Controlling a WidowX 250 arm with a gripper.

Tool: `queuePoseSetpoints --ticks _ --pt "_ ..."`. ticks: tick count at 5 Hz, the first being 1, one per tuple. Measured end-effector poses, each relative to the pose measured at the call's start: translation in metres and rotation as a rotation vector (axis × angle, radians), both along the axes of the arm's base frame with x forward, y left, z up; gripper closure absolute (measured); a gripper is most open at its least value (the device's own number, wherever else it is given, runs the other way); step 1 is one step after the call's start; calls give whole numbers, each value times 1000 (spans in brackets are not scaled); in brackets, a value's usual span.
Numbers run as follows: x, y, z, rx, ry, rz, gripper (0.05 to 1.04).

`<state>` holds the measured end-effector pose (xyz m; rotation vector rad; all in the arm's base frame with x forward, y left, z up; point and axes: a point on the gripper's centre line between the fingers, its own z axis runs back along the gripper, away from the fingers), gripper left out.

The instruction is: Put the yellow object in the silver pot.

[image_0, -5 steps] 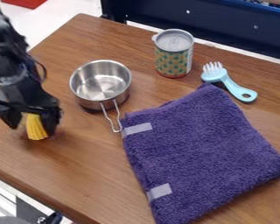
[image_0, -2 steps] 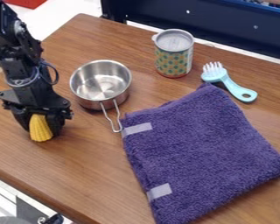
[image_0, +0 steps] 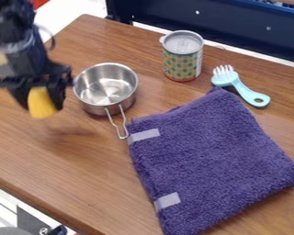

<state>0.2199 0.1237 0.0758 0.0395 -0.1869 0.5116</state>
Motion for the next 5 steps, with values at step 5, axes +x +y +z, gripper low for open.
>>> queuePoseSetpoints --ticks 5 --pt "85 -14 -21 76 -43 172 445"
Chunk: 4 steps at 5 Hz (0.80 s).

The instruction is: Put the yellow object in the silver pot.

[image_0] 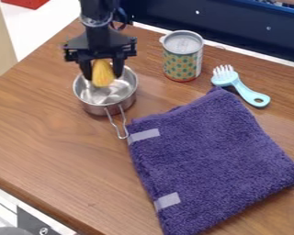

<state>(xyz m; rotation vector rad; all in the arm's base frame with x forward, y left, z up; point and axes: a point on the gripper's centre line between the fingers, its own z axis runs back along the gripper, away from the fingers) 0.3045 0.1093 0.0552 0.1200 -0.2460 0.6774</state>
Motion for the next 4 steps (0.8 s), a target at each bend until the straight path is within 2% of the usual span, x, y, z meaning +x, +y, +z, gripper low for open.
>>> queuePoseSetpoints --ticks 1,2,3,4 --pt "-2 2 -8 -23 20 -20 445" --pt "-2 3 -15 -23 53 -28 445" --pt "2 3 -10 -55 58 -31 363" --pt "6 5 -1 -91 68 -30 116"
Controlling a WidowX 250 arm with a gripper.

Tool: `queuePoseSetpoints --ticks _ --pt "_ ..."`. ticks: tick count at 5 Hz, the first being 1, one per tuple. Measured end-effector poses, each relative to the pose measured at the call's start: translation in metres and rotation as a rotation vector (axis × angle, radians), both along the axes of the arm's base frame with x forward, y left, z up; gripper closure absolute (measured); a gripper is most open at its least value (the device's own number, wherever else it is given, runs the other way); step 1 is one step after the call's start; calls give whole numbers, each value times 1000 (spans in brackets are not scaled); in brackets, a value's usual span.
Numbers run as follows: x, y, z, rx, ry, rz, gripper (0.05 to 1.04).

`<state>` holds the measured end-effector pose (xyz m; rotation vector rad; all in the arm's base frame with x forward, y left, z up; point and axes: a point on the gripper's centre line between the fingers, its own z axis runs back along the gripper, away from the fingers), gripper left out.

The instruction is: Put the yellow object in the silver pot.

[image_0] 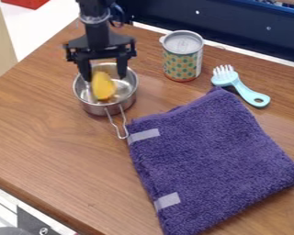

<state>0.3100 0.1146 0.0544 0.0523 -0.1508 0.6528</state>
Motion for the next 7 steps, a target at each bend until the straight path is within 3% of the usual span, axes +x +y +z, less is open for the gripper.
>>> queuePoseSetpoints --ticks 2,3,4,5,6,7 --pt "-9 8 14 -34 36 60 84" --pt "-16 2 53 -46 -40 26 85" --pt "-27 -21 61 -27 -19 -72 84" --pt "-17 -53 62 -4 -75 -189 85" --pt "3 -75 65 11 -102 -199 85" --pt "21 -97 64 -8 -124 -230 85"
